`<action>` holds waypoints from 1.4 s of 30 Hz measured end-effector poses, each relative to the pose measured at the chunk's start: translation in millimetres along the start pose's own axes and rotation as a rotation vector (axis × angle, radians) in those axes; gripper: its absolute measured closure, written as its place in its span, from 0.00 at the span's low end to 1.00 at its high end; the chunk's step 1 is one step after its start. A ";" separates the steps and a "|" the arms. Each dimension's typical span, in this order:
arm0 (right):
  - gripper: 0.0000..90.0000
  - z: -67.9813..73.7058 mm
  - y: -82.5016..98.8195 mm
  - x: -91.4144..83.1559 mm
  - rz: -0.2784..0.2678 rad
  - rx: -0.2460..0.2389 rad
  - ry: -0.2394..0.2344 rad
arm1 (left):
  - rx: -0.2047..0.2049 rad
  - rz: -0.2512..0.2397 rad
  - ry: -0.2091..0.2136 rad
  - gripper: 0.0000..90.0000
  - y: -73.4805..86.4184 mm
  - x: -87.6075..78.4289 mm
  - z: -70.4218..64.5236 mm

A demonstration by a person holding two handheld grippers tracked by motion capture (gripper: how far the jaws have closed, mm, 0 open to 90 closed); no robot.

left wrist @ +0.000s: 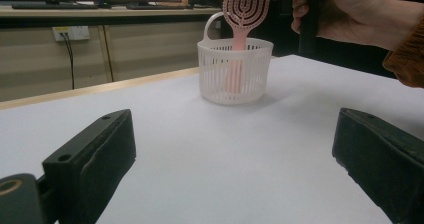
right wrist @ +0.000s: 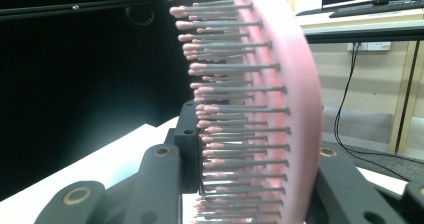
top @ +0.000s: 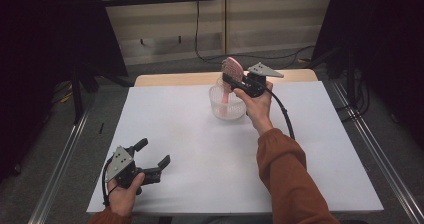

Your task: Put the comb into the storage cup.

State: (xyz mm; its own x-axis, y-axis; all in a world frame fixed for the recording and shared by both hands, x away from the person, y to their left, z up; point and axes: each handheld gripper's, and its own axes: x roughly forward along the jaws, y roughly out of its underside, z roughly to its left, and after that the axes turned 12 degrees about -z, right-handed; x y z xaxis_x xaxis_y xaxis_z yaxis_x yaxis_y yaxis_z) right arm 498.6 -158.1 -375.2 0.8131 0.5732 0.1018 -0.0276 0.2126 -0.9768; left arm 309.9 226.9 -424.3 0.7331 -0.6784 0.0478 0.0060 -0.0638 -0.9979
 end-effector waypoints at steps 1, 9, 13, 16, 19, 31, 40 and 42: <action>0.72 0.4 0.8 0.5 0.002 0.005 0.001 | -0.003 0.000 -0.002 0.04 0.1 0.0 0.0; 0.72 1.1 6.0 4.1 0.002 0.019 -0.006 | -0.003 0.005 -0.004 0.04 0.2 -0.7 2.1; 0.72 0.9 8.8 4.8 0.007 0.027 -0.003 | -0.005 0.005 -0.003 0.04 0.3 -0.3 1.6; 0.72 1.8 10.6 6.2 0.008 0.032 -0.008 | -0.007 0.005 -0.005 0.04 0.2 -0.5 1.7; 0.72 2.0 12.7 7.4 0.013 0.041 -0.007 | -0.004 0.006 -0.005 0.04 0.1 -0.7 2.1; 0.70 -7.3 12.3 3.5 0.025 0.029 0.024 | -0.004 0.005 -0.005 0.04 -0.1 -0.6 2.8; 0.68 -10.4 8.9 2.1 0.043 0.001 0.055 | -0.007 0.005 -0.003 0.04 0.2 0.0 2.8; 0.68 -11.1 8.8 1.9 0.042 0.006 0.061 | -0.010 0.008 0.001 0.04 0.4 0.4 3.0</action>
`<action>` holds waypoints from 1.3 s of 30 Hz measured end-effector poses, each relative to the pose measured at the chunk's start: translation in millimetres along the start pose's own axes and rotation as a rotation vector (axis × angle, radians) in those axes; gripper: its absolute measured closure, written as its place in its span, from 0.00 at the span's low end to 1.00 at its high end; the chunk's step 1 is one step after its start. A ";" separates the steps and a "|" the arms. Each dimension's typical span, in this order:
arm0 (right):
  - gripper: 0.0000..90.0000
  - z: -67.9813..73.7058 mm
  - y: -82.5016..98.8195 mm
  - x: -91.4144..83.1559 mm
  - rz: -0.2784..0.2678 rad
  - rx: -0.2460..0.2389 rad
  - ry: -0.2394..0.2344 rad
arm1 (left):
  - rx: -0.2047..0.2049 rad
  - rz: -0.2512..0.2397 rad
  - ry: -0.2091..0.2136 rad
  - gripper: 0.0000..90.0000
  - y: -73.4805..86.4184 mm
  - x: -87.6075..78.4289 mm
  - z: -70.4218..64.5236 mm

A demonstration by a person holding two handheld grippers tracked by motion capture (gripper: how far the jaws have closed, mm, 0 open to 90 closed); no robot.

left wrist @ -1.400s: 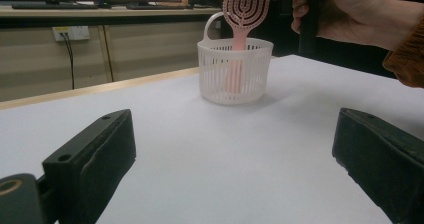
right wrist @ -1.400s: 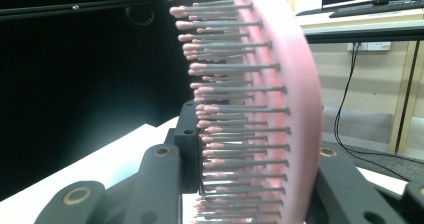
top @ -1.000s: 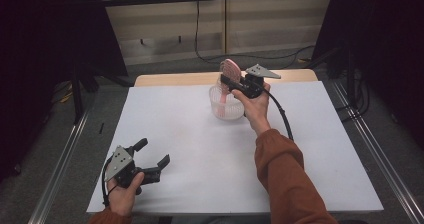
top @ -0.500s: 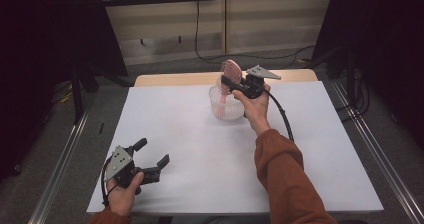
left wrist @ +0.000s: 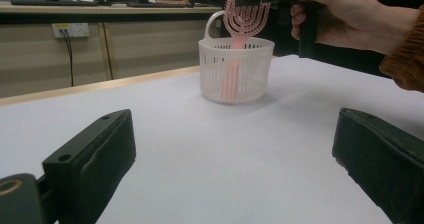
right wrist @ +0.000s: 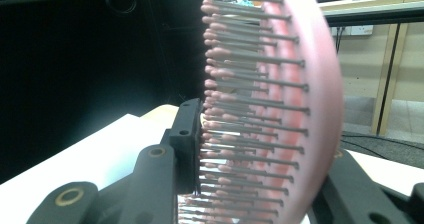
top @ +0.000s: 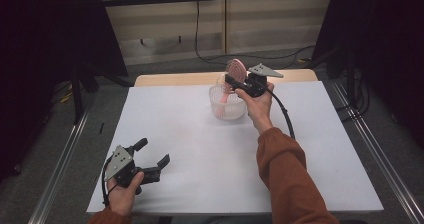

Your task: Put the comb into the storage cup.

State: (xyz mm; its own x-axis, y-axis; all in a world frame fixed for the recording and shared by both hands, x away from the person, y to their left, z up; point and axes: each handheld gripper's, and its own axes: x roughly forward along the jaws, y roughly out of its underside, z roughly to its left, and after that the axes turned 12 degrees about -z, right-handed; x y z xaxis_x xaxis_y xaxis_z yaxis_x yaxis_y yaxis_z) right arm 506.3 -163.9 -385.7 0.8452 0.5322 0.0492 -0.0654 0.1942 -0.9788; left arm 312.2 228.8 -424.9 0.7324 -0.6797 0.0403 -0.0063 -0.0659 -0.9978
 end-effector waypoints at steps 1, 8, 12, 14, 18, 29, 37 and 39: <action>0.68 -0.6 0.4 -0.2 0.002 -0.001 0.002 | 0.003 -0.002 -0.001 0.04 -0.2 -0.2 0.0; 0.67 -1.9 0.4 -4.8 0.004 -0.008 0.007 | 0.000 -0.009 -0.019 0.04 -1.2 -3.1 2.6; 0.67 -7.8 -1.8 -8.7 0.023 -0.001 0.022 | -0.004 -0.008 -0.013 0.04 -1.0 -2.1 2.1; 0.66 -8.4 -2.9 -9.9 0.033 -0.013 0.026 | 0.005 -0.006 -0.010 0.04 -1.2 -2.5 2.3; 0.65 -12.5 -4.3 -11.9 0.041 -0.013 0.038 | 0.002 -0.006 -0.015 0.04 -1.4 -2.8 3.2; 0.63 -19.9 -6.3 -17.8 0.047 -0.010 0.069 | -0.008 -0.005 -0.008 0.04 -0.1 -0.9 2.5; 0.62 -20.1 -6.2 -23.8 0.056 -0.026 0.080 | -0.030 -0.015 -0.011 0.04 -1.3 -2.8 4.7; 0.61 -22.4 -4.3 -26.4 0.058 -0.021 0.084 | -0.023 -0.018 -0.018 0.04 -1.8 -3.6 5.2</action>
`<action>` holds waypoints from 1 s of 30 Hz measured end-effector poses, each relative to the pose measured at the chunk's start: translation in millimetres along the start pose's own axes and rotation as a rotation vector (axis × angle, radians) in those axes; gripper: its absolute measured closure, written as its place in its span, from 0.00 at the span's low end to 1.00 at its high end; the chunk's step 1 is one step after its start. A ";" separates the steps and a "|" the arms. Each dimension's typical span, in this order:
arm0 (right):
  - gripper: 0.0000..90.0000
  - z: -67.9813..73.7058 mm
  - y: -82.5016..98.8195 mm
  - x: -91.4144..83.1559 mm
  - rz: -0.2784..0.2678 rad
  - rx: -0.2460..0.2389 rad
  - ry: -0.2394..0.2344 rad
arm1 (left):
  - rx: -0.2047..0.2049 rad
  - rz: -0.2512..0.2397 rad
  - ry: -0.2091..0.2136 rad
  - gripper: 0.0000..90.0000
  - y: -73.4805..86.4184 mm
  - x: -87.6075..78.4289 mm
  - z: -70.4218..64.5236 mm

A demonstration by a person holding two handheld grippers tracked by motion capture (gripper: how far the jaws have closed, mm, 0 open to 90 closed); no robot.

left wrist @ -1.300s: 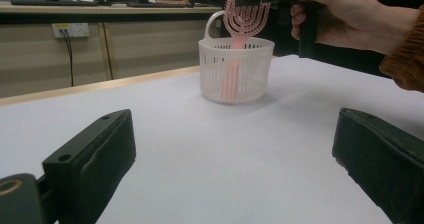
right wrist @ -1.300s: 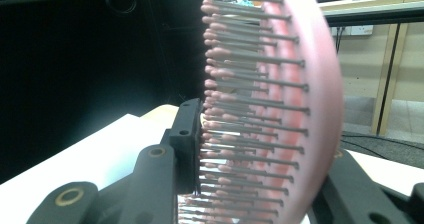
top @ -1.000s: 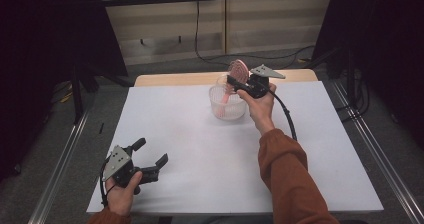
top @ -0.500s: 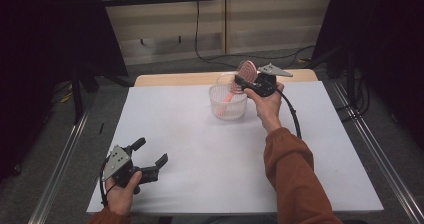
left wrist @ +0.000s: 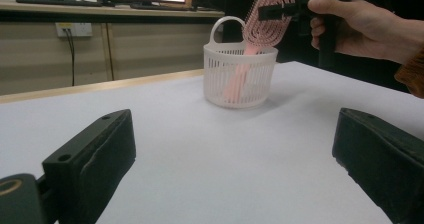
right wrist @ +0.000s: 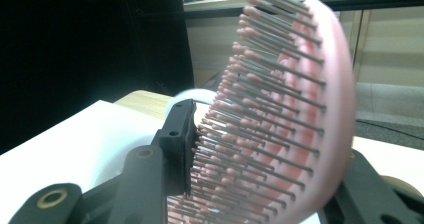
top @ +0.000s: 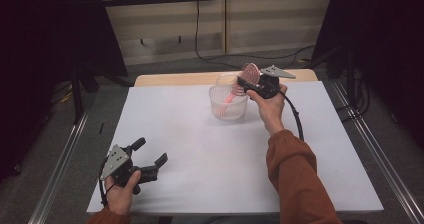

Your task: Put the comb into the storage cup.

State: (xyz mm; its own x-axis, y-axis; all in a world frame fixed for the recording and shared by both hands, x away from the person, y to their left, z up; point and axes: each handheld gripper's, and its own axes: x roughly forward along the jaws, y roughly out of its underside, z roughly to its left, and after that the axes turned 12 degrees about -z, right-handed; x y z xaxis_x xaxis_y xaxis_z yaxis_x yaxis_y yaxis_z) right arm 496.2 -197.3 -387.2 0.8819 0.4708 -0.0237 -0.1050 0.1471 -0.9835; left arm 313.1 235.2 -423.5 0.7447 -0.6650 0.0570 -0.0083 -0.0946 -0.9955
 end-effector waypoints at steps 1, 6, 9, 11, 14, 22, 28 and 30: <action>0.60 -1.7 1.4 -1.2 0.001 0.005 0.006 | 0.001 0.000 -0.004 0.04 0.1 -0.2 0.1; 0.59 -10.9 4.5 -6.5 0.006 0.014 0.025 | -0.007 -0.001 -0.001 0.04 0.5 0.4 -0.2; 0.59 -11.9 4.3 -6.1 0.003 0.011 0.022 | 0.004 0.003 0.004 0.04 0.2 0.5 -1.4; 0.58 -12.0 4.6 -5.6 0.001 0.011 0.022 | 0.003 0.005 0.006 0.04 0.2 0.7 -2.1; 0.57 -12.5 5.9 -5.3 -0.002 0.013 0.025 | 0.006 -0.002 0.002 0.04 -0.1 0.1 -1.9; 0.57 -11.2 6.5 -5.7 0.000 0.011 0.023 | 0.013 0.002 0.006 0.04 0.1 0.7 -2.6; 0.57 -10.2 7.6 -7.2 0.001 0.009 0.024 | 0.017 0.002 0.003 0.04 -0.2 0.3 -2.0; 0.56 -9.7 7.7 -7.6 0.004 0.005 0.027 | 0.015 0.000 -0.001 0.04 -0.3 0.0 -2.0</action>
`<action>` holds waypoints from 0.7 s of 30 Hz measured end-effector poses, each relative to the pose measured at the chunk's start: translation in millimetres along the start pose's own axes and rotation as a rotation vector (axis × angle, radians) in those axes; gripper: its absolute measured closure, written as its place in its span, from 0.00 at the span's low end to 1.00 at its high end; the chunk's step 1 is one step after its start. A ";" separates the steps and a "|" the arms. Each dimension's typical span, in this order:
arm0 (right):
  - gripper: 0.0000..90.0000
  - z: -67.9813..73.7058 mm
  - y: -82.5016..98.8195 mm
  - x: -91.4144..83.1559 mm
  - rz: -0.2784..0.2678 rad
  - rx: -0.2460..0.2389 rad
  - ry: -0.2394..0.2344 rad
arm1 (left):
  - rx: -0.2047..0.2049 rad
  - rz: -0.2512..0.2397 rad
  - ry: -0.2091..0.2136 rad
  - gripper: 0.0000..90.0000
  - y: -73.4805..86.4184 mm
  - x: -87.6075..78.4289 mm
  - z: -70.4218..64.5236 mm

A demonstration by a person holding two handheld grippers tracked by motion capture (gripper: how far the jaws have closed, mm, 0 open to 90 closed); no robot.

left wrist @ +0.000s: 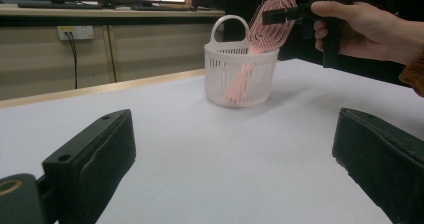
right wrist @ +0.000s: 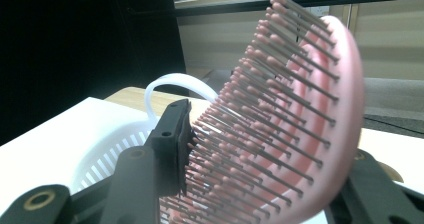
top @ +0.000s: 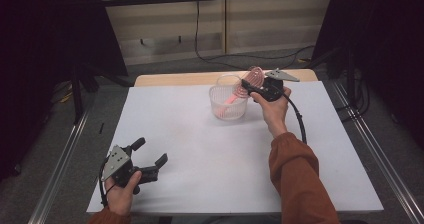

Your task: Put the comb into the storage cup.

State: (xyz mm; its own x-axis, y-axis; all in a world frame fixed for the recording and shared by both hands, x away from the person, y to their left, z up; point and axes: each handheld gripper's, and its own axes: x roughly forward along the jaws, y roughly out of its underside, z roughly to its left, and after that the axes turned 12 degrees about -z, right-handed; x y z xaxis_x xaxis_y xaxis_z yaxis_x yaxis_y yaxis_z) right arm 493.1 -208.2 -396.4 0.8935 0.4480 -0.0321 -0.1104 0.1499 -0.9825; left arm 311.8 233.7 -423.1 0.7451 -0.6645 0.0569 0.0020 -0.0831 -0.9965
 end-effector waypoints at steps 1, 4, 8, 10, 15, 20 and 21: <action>0.56 0.3 -0.2 -0.2 0.002 -0.001 0.000 | 0.000 0.000 -0.004 0.04 0.0 -0.2 -0.2; 0.56 1.2 -0.9 -0.4 0.002 -0.007 0.002 | 0.005 0.002 -0.001 0.04 -0.4 -0.6 -0.1; 0.50 1.1 -0.7 -0.9 0.009 -0.006 0.008 | 0.005 0.001 -0.002 0.04 -0.4 -0.7 0.3; 0.50 1.0 0.1 -1.2 0.011 -0.012 0.010 | 0.007 0.000 -0.001 0.04 -0.6 -0.8 0.6; 0.45 0.2 -0.1 -1.4 0.002 -0.004 0.021 | 0.011 0.001 -0.005 0.04 -0.7 -0.7 0.5; 0.40 -1.8 2.0 -3.0 0.004 0.006 0.028 | 0.005 -0.004 -0.011 0.04 -0.9 -1.5 1.1; 0.39 -1.8 1.9 -3.3 0.005 0.006 0.025 | 0.005 -0.004 -0.010 0.04 -0.9 -1.4 1.1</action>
State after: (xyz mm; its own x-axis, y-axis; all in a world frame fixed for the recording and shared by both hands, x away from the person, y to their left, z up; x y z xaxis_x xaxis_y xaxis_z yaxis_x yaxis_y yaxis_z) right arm 490.8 -211.0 -398.5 0.9033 0.4269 -0.0414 -0.1174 0.1532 -0.9812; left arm 311.4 235.6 -422.3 0.7517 -0.6567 0.0599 0.0079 -0.0819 -0.9966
